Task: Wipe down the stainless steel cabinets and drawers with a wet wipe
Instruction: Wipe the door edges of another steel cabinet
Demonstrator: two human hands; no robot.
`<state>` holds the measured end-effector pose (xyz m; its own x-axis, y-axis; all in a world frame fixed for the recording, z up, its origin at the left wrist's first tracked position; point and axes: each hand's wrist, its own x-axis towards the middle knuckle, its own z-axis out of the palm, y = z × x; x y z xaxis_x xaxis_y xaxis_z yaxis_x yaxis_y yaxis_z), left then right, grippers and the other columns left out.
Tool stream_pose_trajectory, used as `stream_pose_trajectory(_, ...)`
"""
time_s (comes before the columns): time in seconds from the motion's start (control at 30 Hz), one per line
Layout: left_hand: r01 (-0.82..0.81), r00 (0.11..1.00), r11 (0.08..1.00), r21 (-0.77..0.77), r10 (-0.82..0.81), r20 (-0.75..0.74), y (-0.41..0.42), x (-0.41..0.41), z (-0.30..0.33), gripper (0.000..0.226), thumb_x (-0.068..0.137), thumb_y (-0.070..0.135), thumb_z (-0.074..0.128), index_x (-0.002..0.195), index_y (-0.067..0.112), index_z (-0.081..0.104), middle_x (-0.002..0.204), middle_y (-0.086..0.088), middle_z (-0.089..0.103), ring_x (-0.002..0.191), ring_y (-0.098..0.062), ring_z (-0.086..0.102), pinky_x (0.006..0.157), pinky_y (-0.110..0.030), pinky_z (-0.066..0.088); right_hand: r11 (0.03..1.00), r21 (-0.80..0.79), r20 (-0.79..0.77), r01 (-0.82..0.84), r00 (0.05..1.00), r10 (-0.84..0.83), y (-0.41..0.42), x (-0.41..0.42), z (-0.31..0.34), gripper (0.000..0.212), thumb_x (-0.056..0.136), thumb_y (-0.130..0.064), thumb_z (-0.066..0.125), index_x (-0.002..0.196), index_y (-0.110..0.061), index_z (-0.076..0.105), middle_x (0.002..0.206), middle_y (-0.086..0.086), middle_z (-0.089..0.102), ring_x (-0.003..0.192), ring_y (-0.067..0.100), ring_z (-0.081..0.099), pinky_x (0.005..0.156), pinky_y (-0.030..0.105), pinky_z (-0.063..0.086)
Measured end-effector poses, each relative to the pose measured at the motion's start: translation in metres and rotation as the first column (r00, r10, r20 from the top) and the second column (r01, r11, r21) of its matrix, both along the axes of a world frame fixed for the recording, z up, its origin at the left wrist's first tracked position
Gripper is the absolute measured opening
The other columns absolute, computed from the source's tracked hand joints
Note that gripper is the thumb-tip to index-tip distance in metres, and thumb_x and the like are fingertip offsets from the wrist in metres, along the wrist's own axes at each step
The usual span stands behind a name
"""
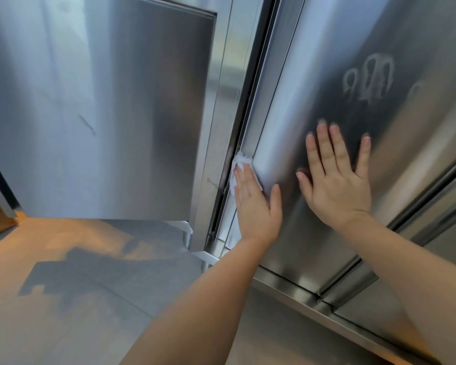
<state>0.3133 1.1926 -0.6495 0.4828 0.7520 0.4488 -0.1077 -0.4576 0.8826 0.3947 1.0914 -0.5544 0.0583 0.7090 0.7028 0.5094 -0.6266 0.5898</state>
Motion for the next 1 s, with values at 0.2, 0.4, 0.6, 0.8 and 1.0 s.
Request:
stream_pose_trajectory(0.2,0.013,0.992,0.956,-0.293,-0.049,-0.119,-0.011,-0.012,-0.074,0.069,0.103,0.030,0.044,0.156,0.011,0.004,0.164,-0.010,-0.004,0.144,-0.001,-0.015,0.122,-0.029,0.001,0.999,0.037,0.085,-0.021,0.996,0.018,0.003,0.010,-0.005,0.067,0.103,-0.043,0.034,0.155,-0.008,0.013,0.163,0.012,0.006,0.150,0.028,0.010,0.117,0.058,-0.006)
stream_pose_trajectory(0.4,0.029,0.994,1.000,0.005,-0.029,0.104,-0.001,0.001,-0.004,0.070,0.100,0.041,0.033,0.156,0.013,0.002,0.158,0.011,-0.010,0.148,-0.004,-0.016,0.123,-0.033,-0.004,0.999,0.040,0.104,-0.027,0.994,0.023,0.001,0.009,-0.006,0.067,0.102,-0.043,0.036,0.155,-0.007,0.015,0.162,0.014,0.010,0.149,0.030,0.011,0.117,0.061,0.000)
stream_pose_trajectory(0.6,0.038,0.999,0.997,-0.061,-0.040,-0.018,-0.006,-0.004,-0.048,0.076,0.097,0.041,0.040,0.155,0.013,-0.001,0.162,0.001,-0.006,0.150,-0.011,-0.012,0.124,-0.037,0.002,0.998,0.047,0.073,-0.029,0.997,0.026,-0.001,0.007,-0.005,0.067,0.102,-0.043,0.036,0.155,-0.006,0.016,0.160,0.015,0.012,0.148,0.031,0.010,0.114,0.065,0.009)
stream_pose_trajectory(0.8,0.049,0.978,0.958,-0.283,-0.104,-0.183,-0.012,-0.015,-0.119,0.077,0.102,0.035,0.044,0.155,0.009,-0.004,0.163,-0.007,-0.012,0.144,-0.003,-0.020,0.123,-0.039,0.000,0.998,0.053,0.072,-0.030,0.997,0.026,0.002,0.008,-0.005,0.068,0.102,-0.043,0.035,0.155,-0.007,0.014,0.160,0.015,0.012,0.148,0.032,0.013,0.112,0.065,0.008)
stream_pose_trajectory(1.0,-0.020,0.991,0.877,-0.479,-0.045,-0.125,-0.021,-0.008,-0.083,0.075,0.103,0.037,0.045,0.156,0.008,0.000,0.164,-0.008,-0.011,0.148,-0.009,-0.015,0.121,-0.029,-0.005,0.997,0.063,0.050,-0.034,0.998,0.031,0.001,0.006,-0.003,0.066,0.102,-0.042,0.036,0.155,-0.006,0.016,0.160,0.014,0.010,0.148,0.030,0.010,0.112,0.065,0.009)
